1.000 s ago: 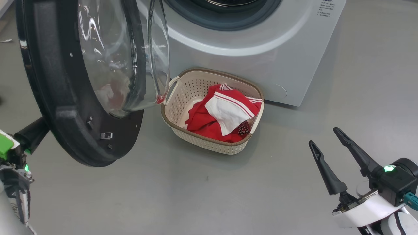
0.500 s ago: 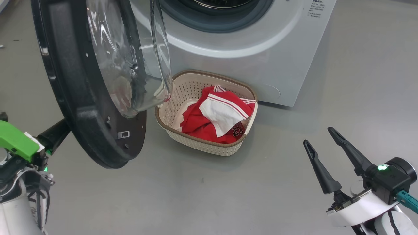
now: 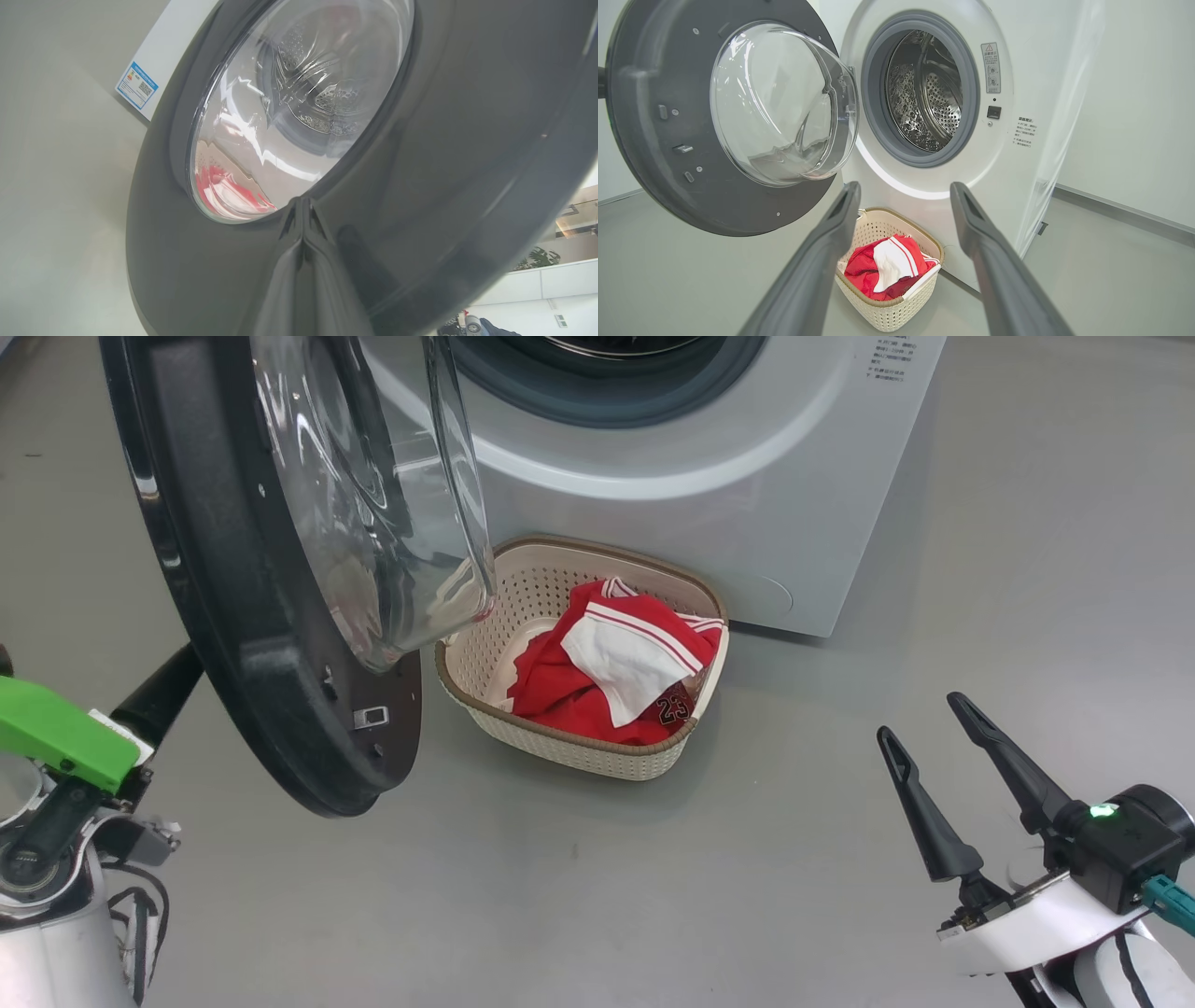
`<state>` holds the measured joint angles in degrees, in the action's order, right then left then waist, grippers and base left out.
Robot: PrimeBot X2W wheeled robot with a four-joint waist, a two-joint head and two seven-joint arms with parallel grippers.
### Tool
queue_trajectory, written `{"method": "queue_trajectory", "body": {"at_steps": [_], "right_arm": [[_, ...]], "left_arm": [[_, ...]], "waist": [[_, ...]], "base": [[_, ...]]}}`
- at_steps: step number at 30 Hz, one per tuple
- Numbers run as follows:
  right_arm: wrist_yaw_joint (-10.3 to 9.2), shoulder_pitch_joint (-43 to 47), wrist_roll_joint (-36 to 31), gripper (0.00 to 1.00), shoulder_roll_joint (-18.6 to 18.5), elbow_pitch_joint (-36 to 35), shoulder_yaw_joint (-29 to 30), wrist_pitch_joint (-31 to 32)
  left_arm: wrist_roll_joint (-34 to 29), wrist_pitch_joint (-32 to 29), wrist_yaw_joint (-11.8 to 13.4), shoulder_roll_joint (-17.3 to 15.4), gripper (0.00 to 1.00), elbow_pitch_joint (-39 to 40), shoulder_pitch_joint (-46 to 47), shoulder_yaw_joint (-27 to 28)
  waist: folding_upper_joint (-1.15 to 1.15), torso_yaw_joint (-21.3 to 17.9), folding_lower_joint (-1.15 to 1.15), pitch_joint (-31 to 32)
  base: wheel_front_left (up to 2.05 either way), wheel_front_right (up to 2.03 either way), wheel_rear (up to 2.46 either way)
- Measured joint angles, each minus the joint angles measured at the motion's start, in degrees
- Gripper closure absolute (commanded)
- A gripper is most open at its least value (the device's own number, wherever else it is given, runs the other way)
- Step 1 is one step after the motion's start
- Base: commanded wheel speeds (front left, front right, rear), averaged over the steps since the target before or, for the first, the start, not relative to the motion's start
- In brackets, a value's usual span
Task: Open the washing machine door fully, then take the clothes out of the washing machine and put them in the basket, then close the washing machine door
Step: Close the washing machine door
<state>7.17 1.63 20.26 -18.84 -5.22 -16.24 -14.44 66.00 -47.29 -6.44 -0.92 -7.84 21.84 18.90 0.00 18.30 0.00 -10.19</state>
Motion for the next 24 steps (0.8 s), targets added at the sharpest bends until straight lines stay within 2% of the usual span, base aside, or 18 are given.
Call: {"method": "queue_trajectory", "body": {"at_steps": [6, 11, 15, 19, 24], "right_arm": [[0.0, 0.0, 0.0, 0.0, 0.6, 0.4, 1.8, 0.0], [0.0, 0.1, -0.1, 0.0, 1.1, 0.5, 2.5, 0.0], [0.0, 0.1, -0.2, 0.0, 1.3, 0.5, 2.6, 0.0], [0.0, 0.3, -0.3, 0.0, 1.6, 0.6, 2.5, 0.0], [0.0, 1.0, -0.3, 0.0, 2.5, 0.8, 2.5, 0.0]], "left_arm": [[-10.8, 7.0, -0.5, -0.8, 1.0, 4.0, -2.0, -1.0], [-24.1, 15.0, -0.5, -8.3, 1.0, 8.4, -6.6, -4.0], [-28.6, 21.0, -0.5, -9.4, 1.0, 11.0, -7.9, -8.1], [-35.0, 27.7, -0.5, -12.9, 1.0, 12.4, -11.3, -11.8], [-40.6, 36.9, -0.7, -13.2, 1.0, 12.0, -15.7, -13.9]], "waist": [[0.0, 0.8, 0.0, 0.6], [0.0, 1.9, 0.0, 1.1], [0.0, 2.8, 0.0, 1.4], [0.0, 3.8, 0.0, 1.8], [0.0, 5.1, 0.0, 2.6]], "base": [[0.0, 0.0, 0.0], [0.0, 0.0, 0.0], [0.0, 0.0, 0.0], [0.0, 0.0, 0.0], [0.0, 0.0, 0.0]]}}
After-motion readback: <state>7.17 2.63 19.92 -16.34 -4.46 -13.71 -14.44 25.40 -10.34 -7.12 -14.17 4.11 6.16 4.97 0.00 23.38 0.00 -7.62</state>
